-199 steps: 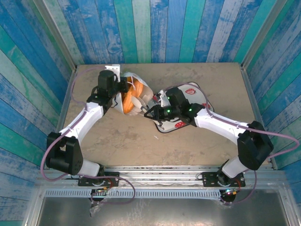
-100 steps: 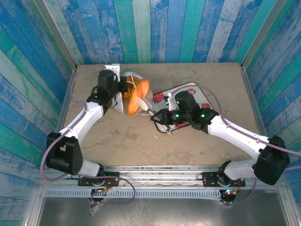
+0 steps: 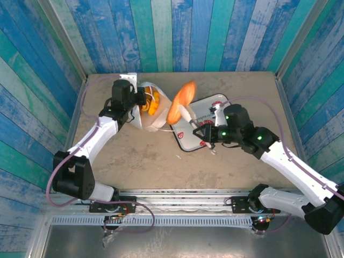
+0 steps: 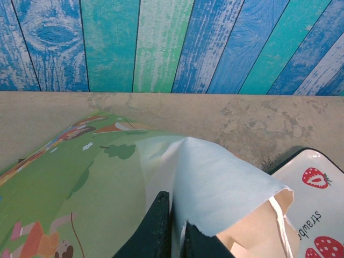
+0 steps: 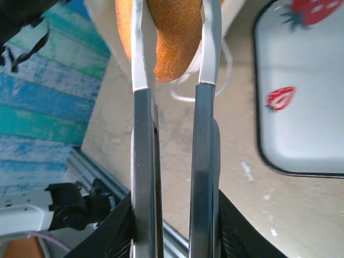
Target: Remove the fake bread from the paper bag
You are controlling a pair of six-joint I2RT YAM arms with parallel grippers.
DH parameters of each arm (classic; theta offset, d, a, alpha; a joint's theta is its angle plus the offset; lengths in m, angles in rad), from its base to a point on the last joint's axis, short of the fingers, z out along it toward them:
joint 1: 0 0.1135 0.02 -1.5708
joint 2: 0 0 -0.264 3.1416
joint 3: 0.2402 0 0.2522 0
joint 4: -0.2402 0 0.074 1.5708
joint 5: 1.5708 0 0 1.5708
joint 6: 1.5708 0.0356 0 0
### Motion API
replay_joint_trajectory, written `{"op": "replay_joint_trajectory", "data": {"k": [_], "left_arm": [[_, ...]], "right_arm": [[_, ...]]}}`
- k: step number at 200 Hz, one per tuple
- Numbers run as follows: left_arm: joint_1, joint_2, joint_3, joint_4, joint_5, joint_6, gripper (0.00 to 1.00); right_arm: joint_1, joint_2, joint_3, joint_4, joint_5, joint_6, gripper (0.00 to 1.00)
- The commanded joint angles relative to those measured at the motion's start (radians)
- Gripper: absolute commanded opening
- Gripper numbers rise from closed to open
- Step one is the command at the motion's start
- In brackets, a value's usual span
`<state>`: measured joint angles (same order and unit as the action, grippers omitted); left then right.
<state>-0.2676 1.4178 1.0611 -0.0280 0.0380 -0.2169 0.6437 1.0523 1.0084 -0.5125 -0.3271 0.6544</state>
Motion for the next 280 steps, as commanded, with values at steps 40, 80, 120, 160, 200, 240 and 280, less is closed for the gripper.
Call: {"op": "replay_joint_trajectory", "data": {"k": [40, 80, 120, 160, 200, 240, 280], "left_arm": [[-0.001, -0.048, 0.039, -0.009, -0.013, 0.019, 0.10], [-0.001, -0.056, 0.050, -0.018, -0.004, 0.029, 0.10], [-0.001, -0.057, 0.056, -0.027, -0.005, 0.032, 0.10], [-0.001, -0.057, 0.054, -0.021, -0.007, 0.030, 0.10], [0.000, -0.057, 0.054, -0.020, -0.001, 0.025, 0.10], [-0.001, -0.061, 0.043, -0.011, -0.001, 0.025, 0.10], [0.000, -0.056, 0.042, -0.007, 0.000, 0.024, 0.10]], "right_arm": [[-0.200, 0.030, 0.173, -0.321, 0.030, -0.309, 0.21], [-0.226, 0.119, 0.231, -0.428, 0.038, -0.437, 0.21], [-0.225, 0.201, 0.251, -0.507, 0.031, -0.503, 0.23], [-0.162, 0.260, 0.238, -0.528, 0.058, -0.523, 0.22], [-0.094, 0.367, 0.291, -0.552, 0.095, -0.545, 0.22], [-0.064, 0.464, 0.342, -0.552, 0.111, -0.554, 0.22], [-0.052, 0.530, 0.372, -0.554, 0.120, -0.558, 0.25]]}}
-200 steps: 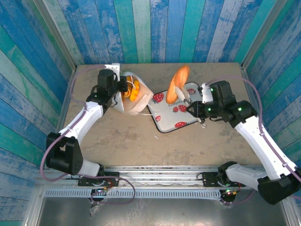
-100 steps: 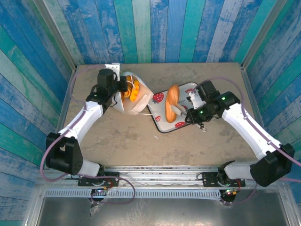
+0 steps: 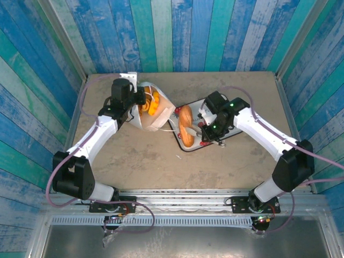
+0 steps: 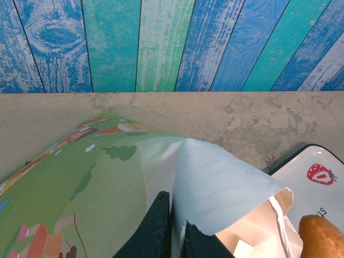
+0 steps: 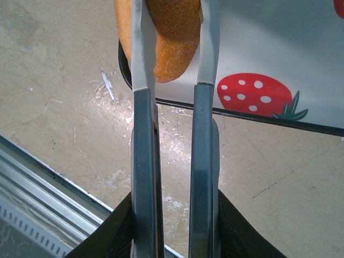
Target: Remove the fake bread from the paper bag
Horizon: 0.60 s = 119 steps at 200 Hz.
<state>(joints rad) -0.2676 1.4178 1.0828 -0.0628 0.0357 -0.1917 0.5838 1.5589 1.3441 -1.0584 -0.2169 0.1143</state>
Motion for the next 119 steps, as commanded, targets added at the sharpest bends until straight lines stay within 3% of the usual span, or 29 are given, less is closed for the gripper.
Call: {"op": "replay_joint_trajectory", "data": {"k": [1, 89, 119], "left_arm": [[0.000, -0.055, 0.020, 0.027, 0.003, 0.000, 0.10], [-0.001, -0.045, 0.023, 0.037, 0.015, -0.006, 0.10], [-0.001, -0.037, 0.031, 0.034, 0.019, -0.006, 0.10]], "right_arm": [[0.008, 0.025, 0.036, -0.008, 0.010, -0.018, 0.25], [0.008, 0.127, 0.076, 0.003, 0.056, 0.006, 0.30], [0.041, 0.153, 0.094, 0.003, 0.056, 0.001, 0.38]]}}
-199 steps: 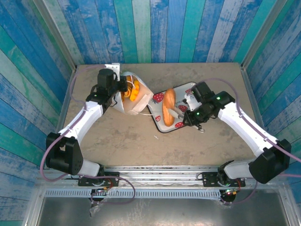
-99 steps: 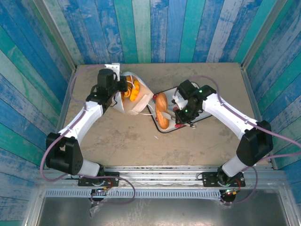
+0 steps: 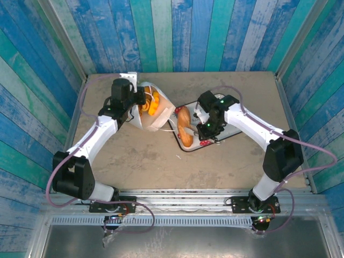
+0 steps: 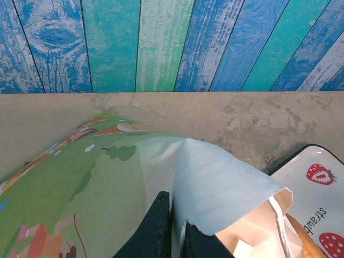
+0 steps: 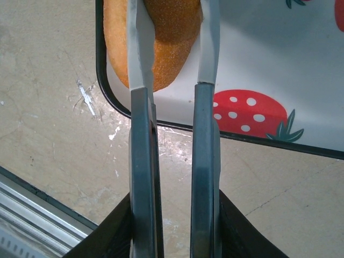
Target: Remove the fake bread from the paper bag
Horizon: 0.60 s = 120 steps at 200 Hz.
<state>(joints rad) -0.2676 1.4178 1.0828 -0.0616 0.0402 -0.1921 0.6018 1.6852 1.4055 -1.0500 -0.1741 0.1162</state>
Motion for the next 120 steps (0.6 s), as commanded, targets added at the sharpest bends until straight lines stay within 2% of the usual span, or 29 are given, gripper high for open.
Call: {"op": "replay_joint_trajectory", "data": {"k": [1, 53, 87, 120], "left_arm": [[-0.001, -0.036, 0.031, 0.033, 0.015, -0.005, 0.10], [-0.001, -0.039, 0.031, 0.026, 0.009, 0.000, 0.09], [-0.001, -0.039, 0.032, 0.028, 0.012, 0.002, 0.09], [-0.001, -0.036, 0.035, 0.019, 0.011, 0.005, 0.09]], "right_arm": [[0.023, 0.027, 0.032, -0.005, 0.013, -0.001, 0.38], [0.023, 0.044, 0.049, 0.004, 0.002, -0.005, 0.45], [0.023, 0.029, 0.046, 0.004, 0.003, -0.001, 0.54], [0.020, 0.009, 0.041, 0.004, 0.004, -0.001, 0.55]]}}
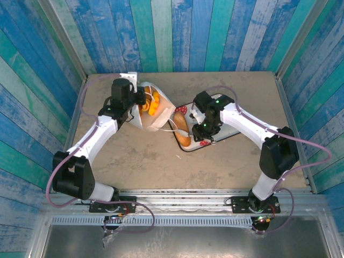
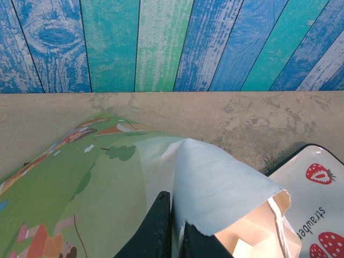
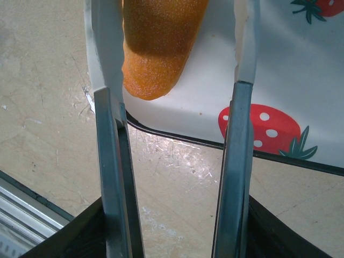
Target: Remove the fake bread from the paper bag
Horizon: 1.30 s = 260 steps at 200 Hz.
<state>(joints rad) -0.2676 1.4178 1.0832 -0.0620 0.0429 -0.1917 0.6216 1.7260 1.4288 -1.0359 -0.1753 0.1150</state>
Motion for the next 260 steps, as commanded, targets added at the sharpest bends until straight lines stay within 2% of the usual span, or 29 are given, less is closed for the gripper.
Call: {"op": "replay_joint_trajectory", "data": {"k": [1, 60, 73, 109, 168, 196, 213, 226, 260], "left_arm": [[-0.001, -0.036, 0.035, 0.019, 0.009, 0.004, 0.09], [-0.002, -0.042, 0.046, 0.002, -0.008, 0.021, 0.09], [-0.001, -0.043, 0.047, -0.001, -0.010, 0.023, 0.09], [-0.001, -0.048, 0.048, -0.003, -0.008, 0.021, 0.09], [-0.001, -0.045, 0.037, 0.008, 0.006, 0.012, 0.09], [-0.001, -0.040, 0.036, 0.010, 0.008, 0.013, 0.09], [-0.001, -0.040, 0.036, 0.011, 0.008, 0.014, 0.09], [-0.001, -0.041, 0.036, 0.011, 0.009, 0.013, 0.09], [-0.001, -0.041, 0.036, 0.018, 0.016, 0.007, 0.09]], "right_arm": [[0.000, -0.033, 0.018, -0.010, 0.005, 0.001, 0.55], [-0.016, -0.111, 0.000, -0.016, 0.005, 0.002, 0.55], [-0.052, -0.134, -0.004, -0.022, 0.006, 0.002, 0.54], [-0.062, -0.215, -0.011, -0.033, 0.000, 0.019, 0.50], [-0.058, -0.372, -0.019, 0.010, -0.169, 0.080, 0.47], [-0.044, -0.414, -0.025, 0.082, -0.298, 0.116, 0.47], [-0.030, -0.402, -0.018, 0.114, -0.327, 0.141, 0.47], [0.025, -0.378, -0.009, 0.130, -0.336, 0.154, 0.47], [0.050, -0.289, 0.002, 0.194, -0.381, 0.199, 0.46]]}}
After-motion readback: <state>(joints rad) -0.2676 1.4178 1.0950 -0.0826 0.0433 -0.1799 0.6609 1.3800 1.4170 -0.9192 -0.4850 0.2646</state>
